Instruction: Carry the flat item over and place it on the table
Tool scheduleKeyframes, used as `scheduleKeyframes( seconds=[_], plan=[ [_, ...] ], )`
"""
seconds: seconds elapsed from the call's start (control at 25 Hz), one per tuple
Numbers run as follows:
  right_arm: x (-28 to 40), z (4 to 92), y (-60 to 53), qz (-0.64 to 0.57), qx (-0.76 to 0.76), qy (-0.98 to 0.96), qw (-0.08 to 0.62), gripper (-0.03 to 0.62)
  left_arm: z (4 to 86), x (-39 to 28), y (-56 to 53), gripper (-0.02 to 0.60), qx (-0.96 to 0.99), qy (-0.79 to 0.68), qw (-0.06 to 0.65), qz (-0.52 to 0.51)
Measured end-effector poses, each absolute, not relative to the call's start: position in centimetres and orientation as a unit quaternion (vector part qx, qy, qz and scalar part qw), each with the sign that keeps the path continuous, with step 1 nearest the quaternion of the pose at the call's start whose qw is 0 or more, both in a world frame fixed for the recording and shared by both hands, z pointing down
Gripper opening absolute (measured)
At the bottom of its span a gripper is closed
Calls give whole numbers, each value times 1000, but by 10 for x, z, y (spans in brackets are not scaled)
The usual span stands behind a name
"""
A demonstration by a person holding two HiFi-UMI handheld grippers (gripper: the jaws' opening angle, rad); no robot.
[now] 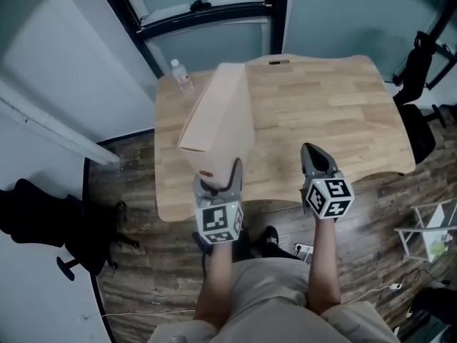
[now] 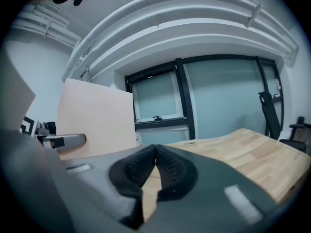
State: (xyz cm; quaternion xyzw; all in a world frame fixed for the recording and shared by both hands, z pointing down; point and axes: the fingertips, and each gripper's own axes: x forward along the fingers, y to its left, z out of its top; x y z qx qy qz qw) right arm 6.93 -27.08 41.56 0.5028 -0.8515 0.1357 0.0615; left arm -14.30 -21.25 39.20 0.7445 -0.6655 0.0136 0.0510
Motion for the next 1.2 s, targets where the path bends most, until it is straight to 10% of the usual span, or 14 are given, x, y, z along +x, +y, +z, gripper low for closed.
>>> scheduleKeyframes(
  seconds=[0.48, 1.2],
  plan=[
    [63, 419, -294, 132, 571, -808, 62, 2, 415, -147, -276, 288, 820, -557, 129, -24],
    [27, 461, -313, 160, 563, -805, 94, 2, 550, -130, -298, 287, 748, -423, 494, -134]
  ],
)
